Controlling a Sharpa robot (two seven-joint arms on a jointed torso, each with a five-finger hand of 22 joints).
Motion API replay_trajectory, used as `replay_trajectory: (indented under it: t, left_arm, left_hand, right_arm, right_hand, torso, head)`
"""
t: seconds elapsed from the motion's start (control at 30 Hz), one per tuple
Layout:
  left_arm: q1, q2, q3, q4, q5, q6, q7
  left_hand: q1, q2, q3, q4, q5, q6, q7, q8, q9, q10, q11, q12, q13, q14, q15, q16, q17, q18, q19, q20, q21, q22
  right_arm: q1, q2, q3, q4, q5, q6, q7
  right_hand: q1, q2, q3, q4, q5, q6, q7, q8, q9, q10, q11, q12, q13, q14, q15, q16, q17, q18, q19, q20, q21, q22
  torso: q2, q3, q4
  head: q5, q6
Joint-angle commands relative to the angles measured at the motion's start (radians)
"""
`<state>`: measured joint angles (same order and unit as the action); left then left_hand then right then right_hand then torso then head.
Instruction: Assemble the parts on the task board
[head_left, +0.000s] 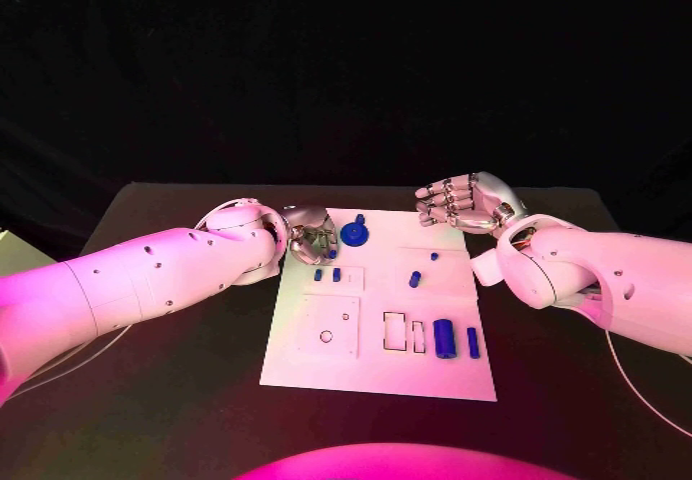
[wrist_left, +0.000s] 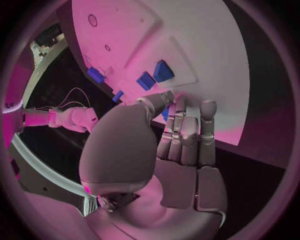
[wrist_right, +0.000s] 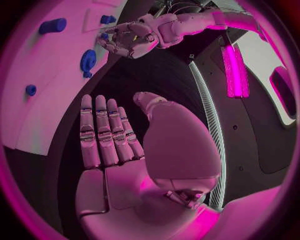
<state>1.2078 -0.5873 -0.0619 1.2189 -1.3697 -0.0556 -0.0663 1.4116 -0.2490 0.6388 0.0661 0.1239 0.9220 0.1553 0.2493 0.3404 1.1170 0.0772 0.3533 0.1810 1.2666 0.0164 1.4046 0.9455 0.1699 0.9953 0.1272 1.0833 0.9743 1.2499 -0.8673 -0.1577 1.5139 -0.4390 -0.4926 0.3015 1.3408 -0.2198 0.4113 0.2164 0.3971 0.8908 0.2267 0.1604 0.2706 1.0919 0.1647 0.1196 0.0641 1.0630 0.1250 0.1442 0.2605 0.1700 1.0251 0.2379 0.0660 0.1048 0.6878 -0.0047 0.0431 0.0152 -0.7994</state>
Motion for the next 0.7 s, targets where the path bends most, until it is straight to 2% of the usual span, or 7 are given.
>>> replay_trajectory:
  t: [0.03, 0.13, 0.53, 0.63, 0.7]
  left_arm:
    - [-0.001, -0.001, 0.001, 0.002, 0.004, -0.001, -0.002]
    - [-0.001, -0.005, 0.002, 0.0, 0.004, 0.0, -0.006]
    - [-0.001, -0.029, 0.006, -0.006, 0.012, -0.023, -0.008]
    - [-0.001, -0.043, 0.009, -0.001, 0.036, -0.044, 0.006]
    - [0.0, -0.054, 0.013, 0.004, 0.063, -0.058, 0.019]
  left_hand:
    - [0.0, -0.01, -0.003, -0.007, -0.006, -0.014, 0.001, -0.009, -0.002, 0.001, 0.006, -0.006, 0.002, -0.005, 0.005, 0.006, -0.002, -0.007, -0.005, -0.001, -0.006, 0.0]
    - [0.001, -0.012, -0.003, -0.009, -0.005, -0.045, 0.003, -0.031, -0.009, 0.002, 0.005, -0.013, 0.006, -0.007, 0.005, 0.006, -0.006, -0.007, -0.006, -0.001, -0.007, 0.0]
    - [0.003, -0.013, -0.005, -0.01, -0.004, -0.072, 0.005, -0.05, -0.016, 0.002, 0.006, -0.019, 0.011, -0.011, 0.005, 0.006, -0.014, -0.006, -0.009, -0.001, -0.01, -0.003]
    - [0.008, -0.01, -0.003, -0.013, -0.004, -0.064, 0.007, -0.047, -0.014, 0.005, 0.007, -0.019, 0.014, -0.019, 0.005, 0.002, -0.027, -0.003, -0.02, -0.001, -0.02, -0.014]
    - [0.009, -0.01, -0.003, -0.014, -0.004, -0.057, 0.008, -0.044, -0.013, 0.0, 0.009, -0.023, 0.015, -0.025, 0.007, -0.001, -0.037, -0.001, -0.029, -0.001, -0.027, -0.022]
  right_arm:
    - [-0.001, 0.0, 0.0, 0.0, -0.009, 0.006, 0.012]
    - [-0.001, -0.001, 0.0, -0.002, -0.012, 0.007, 0.009]
    - [-0.001, -0.008, 0.0, -0.017, -0.051, 0.015, -0.001]
    - [-0.001, -0.013, 0.0, -0.025, -0.099, 0.029, -0.012]
    - [-0.001, -0.016, 0.0, -0.031, -0.142, 0.042, -0.023]
  right_hand:
    - [-0.005, 0.003, -0.001, -0.005, 0.006, 0.008, 0.004, -0.006, -0.002, 0.005, 0.003, -0.005, 0.0, 0.005, 0.001, -0.005, -0.001, 0.014, 0.006, -0.002, 0.005, -0.002]
    - [-0.006, 0.0, -0.002, -0.006, 0.005, 0.005, 0.006, -0.008, -0.002, 0.002, 0.004, -0.006, -0.001, 0.003, 0.002, -0.007, -0.002, 0.014, 0.004, -0.002, 0.004, -0.003]
    - [0.001, -0.005, 0.0, -0.017, 0.0, 0.001, 0.007, -0.012, -0.004, -0.008, 0.007, -0.013, -0.001, 0.0, 0.004, -0.011, -0.005, 0.014, 0.001, 0.0, 0.004, -0.01]
    - [0.019, -0.008, 0.009, -0.039, -0.017, 0.008, -0.001, -0.009, -0.002, -0.008, 0.001, -0.014, 0.0, 0.022, -0.003, -0.003, -0.003, 0.016, 0.017, -0.005, 0.012, -0.012]
    - [0.035, -0.009, 0.017, -0.056, -0.031, 0.015, -0.008, -0.007, -0.001, -0.002, -0.006, -0.013, 0.0, 0.059, -0.016, 0.015, 0.005, 0.016, 0.05, -0.019, 0.03, -0.008]
  torso:
    - [0.0, 0.0002, -0.0004]
    - [0.0, 0.0, -0.0006]
    - [-0.001, -0.0004, -0.0006]
    - [-0.001, -0.0003, -0.0005]
    - [-0.001, -0.0002, -0.0007]
  head:
    - [0.0, 0.0]
    - [0.0, 0.001]
    - [-0.001, 0.003]
    - [-0.002, 0.005]
    - [-0.003, 0.007]
